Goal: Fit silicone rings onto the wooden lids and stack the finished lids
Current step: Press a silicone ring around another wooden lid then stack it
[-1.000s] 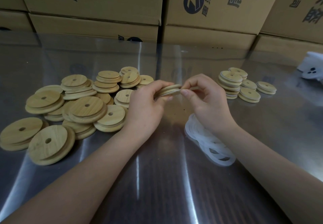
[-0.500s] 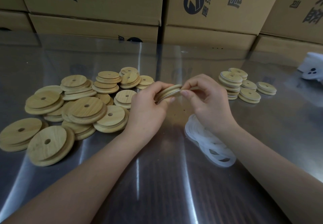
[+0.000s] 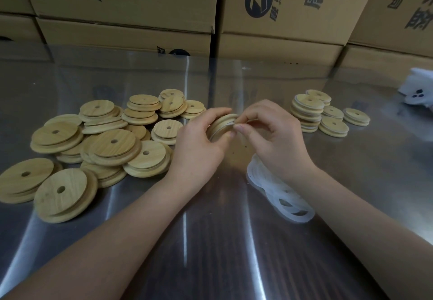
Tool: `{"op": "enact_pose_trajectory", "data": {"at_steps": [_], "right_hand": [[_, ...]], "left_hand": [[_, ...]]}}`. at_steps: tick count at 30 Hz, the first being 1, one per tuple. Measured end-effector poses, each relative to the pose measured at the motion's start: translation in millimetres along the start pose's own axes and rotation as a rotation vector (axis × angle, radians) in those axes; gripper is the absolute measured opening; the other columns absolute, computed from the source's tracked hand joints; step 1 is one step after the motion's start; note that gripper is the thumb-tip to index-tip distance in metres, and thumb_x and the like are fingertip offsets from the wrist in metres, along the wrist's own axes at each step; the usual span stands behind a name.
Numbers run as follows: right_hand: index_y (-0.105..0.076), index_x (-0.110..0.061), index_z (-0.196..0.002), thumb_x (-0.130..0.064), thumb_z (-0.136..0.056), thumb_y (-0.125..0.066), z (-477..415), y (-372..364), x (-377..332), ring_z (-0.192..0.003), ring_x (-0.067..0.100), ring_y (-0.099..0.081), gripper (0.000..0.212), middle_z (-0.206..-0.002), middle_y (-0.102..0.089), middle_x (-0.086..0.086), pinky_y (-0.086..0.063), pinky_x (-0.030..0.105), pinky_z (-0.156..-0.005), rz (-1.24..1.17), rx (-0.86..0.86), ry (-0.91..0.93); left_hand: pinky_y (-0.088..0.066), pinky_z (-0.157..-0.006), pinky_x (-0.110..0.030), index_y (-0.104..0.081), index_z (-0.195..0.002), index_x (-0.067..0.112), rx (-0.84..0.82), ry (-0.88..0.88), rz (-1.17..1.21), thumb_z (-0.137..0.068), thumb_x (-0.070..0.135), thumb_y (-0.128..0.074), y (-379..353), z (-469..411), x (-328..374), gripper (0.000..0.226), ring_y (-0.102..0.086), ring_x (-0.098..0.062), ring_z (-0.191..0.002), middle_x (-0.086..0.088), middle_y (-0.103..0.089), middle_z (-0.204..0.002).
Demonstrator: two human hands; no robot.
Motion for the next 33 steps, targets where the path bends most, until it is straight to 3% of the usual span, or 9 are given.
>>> {"op": "enact_pose_trajectory", "data": {"at_steps": [6,18,33], "right_hand": [[-0.07,0.002,-0.087,0.002,-0.082,-0.074,0.5,-0.6,-8.7,-0.082,0.023,-0.062,0.006,-0.085,-0.065,0.011,-0.053,0.037,-0.072,0.052,0.017,0.114],[-0.073,0.001,-0.086,0.001,-0.082,-0.075,0.1,-0.1,-4.7,-0.085,0.024,-0.063,0.005,-0.089,-0.065,0.015,-0.05,0.033,-0.078,0.073,0.003,0.094],[-0.065,0.004,-0.082,0.011,-0.083,-0.066,0.6,-7.1,-4.9,-0.089,0.023,-0.059,0.008,-0.091,-0.063,0.014,-0.048,0.029,-0.081,0.043,-0.04,0.099]], "left_hand": [[-0.052,-0.09,-0.035,-0.072,-0.108,0.017,0.011,0.038,0.082,-0.086,0.008,-0.071,1.6,-0.9,-2.5,0.024,-0.065,-0.009,-0.097,0.007,-0.071,-0.098],[-0.055,-0.087,-0.039,-0.068,-0.092,0.023,0.003,0.062,0.2,-0.081,0.001,-0.073,0.3,-1.0,-5.4,0.025,-0.067,-0.013,-0.09,0.006,-0.071,-0.089],[-0.056,-0.081,-0.041,-0.066,-0.077,0.03,0.063,0.024,0.084,-0.077,0.005,-0.08,6.4,-5.1,-5.7,0.028,-0.068,-0.013,-0.082,0.009,-0.07,-0.079]]}}
Point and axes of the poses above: each hand's wrist, its own z-axis away from the middle knuckle, its own y-axis out of the back of the hand, x = y × z, the point moved 9 cm from there along -z, towards the middle knuckle
